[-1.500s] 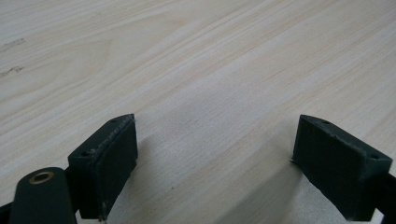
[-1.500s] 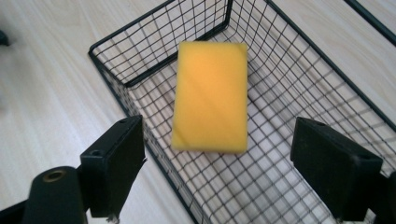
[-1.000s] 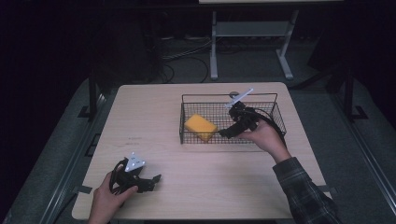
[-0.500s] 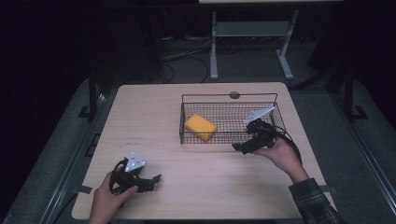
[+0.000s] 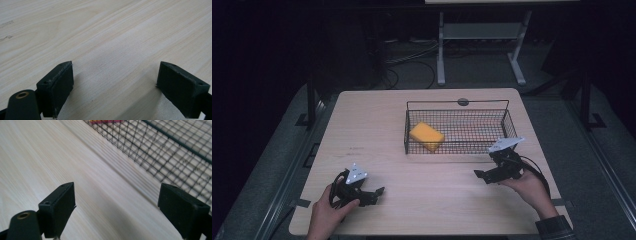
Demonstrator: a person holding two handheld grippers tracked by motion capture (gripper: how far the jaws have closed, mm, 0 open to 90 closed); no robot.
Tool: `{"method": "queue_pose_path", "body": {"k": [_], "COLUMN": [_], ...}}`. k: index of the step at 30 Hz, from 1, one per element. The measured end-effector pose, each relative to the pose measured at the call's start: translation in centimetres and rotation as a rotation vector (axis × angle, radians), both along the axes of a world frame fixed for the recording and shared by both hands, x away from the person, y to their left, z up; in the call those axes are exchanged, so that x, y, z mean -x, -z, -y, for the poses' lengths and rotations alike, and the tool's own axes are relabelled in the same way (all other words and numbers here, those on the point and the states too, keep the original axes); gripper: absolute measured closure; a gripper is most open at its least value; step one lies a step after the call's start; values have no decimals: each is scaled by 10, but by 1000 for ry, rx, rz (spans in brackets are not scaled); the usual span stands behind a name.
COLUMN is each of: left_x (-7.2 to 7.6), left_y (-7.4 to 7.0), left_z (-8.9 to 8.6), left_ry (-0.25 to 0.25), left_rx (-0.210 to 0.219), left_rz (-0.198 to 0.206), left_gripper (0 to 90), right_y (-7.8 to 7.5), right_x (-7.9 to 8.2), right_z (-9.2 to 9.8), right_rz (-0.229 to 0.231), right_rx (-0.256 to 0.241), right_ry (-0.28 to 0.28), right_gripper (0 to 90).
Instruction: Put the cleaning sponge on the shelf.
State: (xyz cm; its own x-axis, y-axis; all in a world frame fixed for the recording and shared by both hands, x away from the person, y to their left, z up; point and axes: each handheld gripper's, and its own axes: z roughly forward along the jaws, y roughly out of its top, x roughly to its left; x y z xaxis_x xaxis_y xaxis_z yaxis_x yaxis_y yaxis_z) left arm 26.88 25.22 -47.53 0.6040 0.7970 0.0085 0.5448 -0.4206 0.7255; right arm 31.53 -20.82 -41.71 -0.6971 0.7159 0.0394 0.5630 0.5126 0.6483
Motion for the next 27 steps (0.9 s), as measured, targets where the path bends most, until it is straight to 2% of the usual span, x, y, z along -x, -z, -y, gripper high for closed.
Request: {"method": "queue_pose_path", "body": {"k": [12,27], "left_x": [0,0], "left_y": [0,0], "left_z": [0,0], "left_ry": [1,1], "left_rx": [1,0], "left_rz": [1,1], "left_gripper": [130,130], "right_y": [35,55], "right_x": [21,40], "right_z": [25,43], "right_rz": [2,33], "right_rx": [-19,-10], "right_ry": [76,104], "right_gripper": [107,57]}}
